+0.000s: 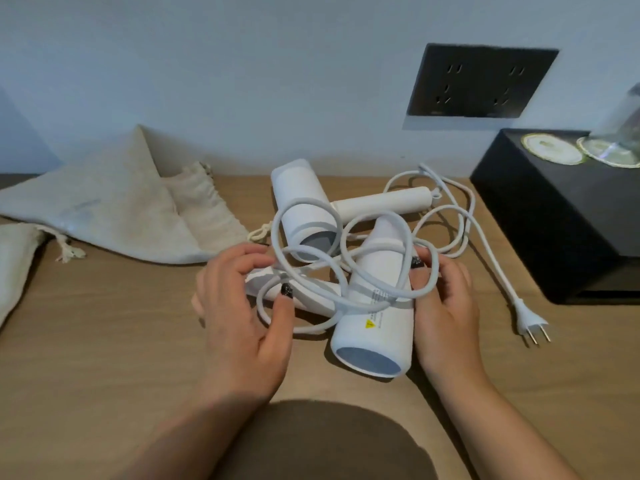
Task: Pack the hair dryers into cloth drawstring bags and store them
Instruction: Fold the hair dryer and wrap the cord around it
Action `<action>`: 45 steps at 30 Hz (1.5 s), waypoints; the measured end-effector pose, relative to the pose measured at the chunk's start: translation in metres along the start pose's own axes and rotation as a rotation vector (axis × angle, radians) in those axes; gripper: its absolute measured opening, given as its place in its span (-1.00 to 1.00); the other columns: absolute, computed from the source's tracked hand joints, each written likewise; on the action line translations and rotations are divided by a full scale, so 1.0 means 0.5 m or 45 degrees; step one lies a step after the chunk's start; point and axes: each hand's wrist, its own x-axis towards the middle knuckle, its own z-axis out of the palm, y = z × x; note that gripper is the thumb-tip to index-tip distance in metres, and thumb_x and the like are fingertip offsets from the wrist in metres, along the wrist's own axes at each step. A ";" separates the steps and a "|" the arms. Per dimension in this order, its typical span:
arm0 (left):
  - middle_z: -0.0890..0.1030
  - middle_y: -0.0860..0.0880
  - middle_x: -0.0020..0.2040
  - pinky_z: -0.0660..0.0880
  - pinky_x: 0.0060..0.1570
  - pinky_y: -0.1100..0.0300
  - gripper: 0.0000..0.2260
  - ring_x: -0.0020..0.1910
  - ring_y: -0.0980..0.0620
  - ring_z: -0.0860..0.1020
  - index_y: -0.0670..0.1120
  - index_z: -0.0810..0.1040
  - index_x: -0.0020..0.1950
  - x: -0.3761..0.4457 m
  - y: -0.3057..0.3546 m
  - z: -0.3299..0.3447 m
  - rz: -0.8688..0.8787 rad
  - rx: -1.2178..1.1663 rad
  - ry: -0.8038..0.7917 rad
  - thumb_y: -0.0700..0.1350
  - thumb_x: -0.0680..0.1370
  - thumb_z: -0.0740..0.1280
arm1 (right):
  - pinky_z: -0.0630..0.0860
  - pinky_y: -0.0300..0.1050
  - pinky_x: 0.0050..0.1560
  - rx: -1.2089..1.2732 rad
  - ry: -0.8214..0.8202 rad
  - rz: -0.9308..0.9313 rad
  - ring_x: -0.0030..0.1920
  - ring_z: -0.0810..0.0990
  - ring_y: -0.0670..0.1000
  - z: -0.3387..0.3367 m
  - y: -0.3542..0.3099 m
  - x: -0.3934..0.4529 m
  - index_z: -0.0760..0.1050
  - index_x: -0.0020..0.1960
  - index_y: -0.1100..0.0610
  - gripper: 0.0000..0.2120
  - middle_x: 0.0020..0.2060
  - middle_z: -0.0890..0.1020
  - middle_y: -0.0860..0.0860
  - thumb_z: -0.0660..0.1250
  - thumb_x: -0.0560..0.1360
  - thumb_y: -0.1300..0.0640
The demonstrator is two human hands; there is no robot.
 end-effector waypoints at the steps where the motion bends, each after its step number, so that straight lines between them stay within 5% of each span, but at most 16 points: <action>1: 0.41 0.11 0.15 0.34 0.18 -0.04 -0.64 0.17 0.09 0.39 0.07 0.37 0.16 -0.001 -0.002 -0.001 -0.009 -0.015 0.008 -0.15 0.40 0.29 | 0.41 -0.57 -0.21 -0.008 0.006 -0.005 -0.07 0.45 -0.47 0.000 0.002 0.001 0.45 0.17 -0.08 -0.79 0.07 0.43 -0.21 0.26 0.57 0.13; 7: 0.37 0.45 0.02 0.41 0.16 -0.20 -0.67 0.08 0.16 0.39 0.21 0.35 0.09 -0.014 -0.006 -0.005 -0.148 -0.064 -0.041 -0.07 0.39 0.29 | 0.45 -0.45 -0.27 -0.021 0.038 0.013 -0.10 0.47 -0.45 0.001 0.008 -0.007 0.44 0.19 -0.09 -0.80 0.17 0.45 -0.14 0.24 0.58 -0.02; 11: 0.41 0.19 0.02 0.37 0.21 -0.11 -0.70 0.10 0.16 0.34 0.12 0.37 0.11 -0.027 -0.007 -0.005 -0.078 -0.020 -0.019 -0.10 0.42 0.32 | 0.35 -0.60 -0.34 -0.071 0.100 -0.003 -0.16 0.44 -0.46 -0.004 0.001 -0.013 0.43 0.24 -0.01 -0.77 0.22 0.42 -0.09 0.23 0.60 0.02; 19: 0.44 0.02 0.07 0.33 0.07 0.17 -0.67 0.08 0.06 0.35 0.02 0.40 0.10 -0.079 -0.003 -0.025 0.079 -0.001 0.050 -0.25 0.40 0.34 | 0.33 -0.21 0.03 -0.182 0.117 -0.009 -0.15 0.42 -0.17 -0.021 -0.014 -0.097 0.45 0.20 0.10 -0.79 0.16 0.41 -0.03 0.24 0.56 0.16; 23: 0.43 0.02 0.11 0.33 -0.02 0.37 -0.62 0.16 0.04 0.38 0.01 0.41 0.11 -0.114 0.020 -0.052 -0.011 -0.094 -0.069 -0.32 0.39 0.37 | 0.44 -0.12 0.03 -0.257 0.037 -0.026 0.03 0.52 0.00 -0.029 -0.017 -0.150 0.50 0.04 0.03 -0.89 0.06 0.58 0.03 0.23 0.55 0.16; 27: 0.44 0.01 0.15 0.34 -0.12 0.54 -0.63 0.15 0.10 0.41 -0.01 0.42 0.14 -0.147 0.040 -0.079 -0.109 -0.187 -0.162 -0.30 0.41 0.38 | 0.42 -0.13 0.04 -0.306 -0.027 -0.060 0.06 0.54 0.03 -0.041 -0.031 -0.202 0.55 0.11 0.11 -0.82 0.04 0.61 0.02 0.25 0.54 0.17; 33: 0.47 0.00 0.14 0.36 0.07 0.24 -0.68 0.15 0.06 0.46 -0.03 0.40 0.16 -0.178 0.057 -0.093 -0.155 -0.156 -0.417 -0.25 0.45 0.34 | 0.48 -0.12 0.11 -0.387 -0.094 -0.118 0.05 0.52 0.00 -0.048 -0.023 -0.232 0.48 0.17 0.08 -0.74 0.12 0.59 0.04 0.30 0.49 0.22; 40: 0.51 0.06 0.30 0.33 0.34 0.13 -0.61 0.23 0.09 0.46 0.03 0.42 0.35 -0.151 0.047 -0.080 -0.085 0.216 -0.594 -0.05 0.52 0.32 | 0.48 -0.10 0.18 -0.699 -0.146 -0.407 0.21 0.46 0.06 -0.041 -0.017 -0.217 0.01 0.54 -0.15 -0.21 0.37 0.19 0.01 0.34 0.48 0.23; 45: 0.36 -0.03 0.48 0.28 0.44 0.01 -0.45 0.44 -0.01 0.32 -0.02 0.28 0.50 -0.115 0.022 -0.050 0.003 0.235 -0.595 -0.10 0.53 0.32 | 0.48 -0.09 0.23 -0.964 -0.121 -0.816 0.39 0.27 0.02 -0.032 0.001 -0.166 0.10 0.52 -0.11 -0.24 0.42 0.18 -0.03 0.40 0.44 0.11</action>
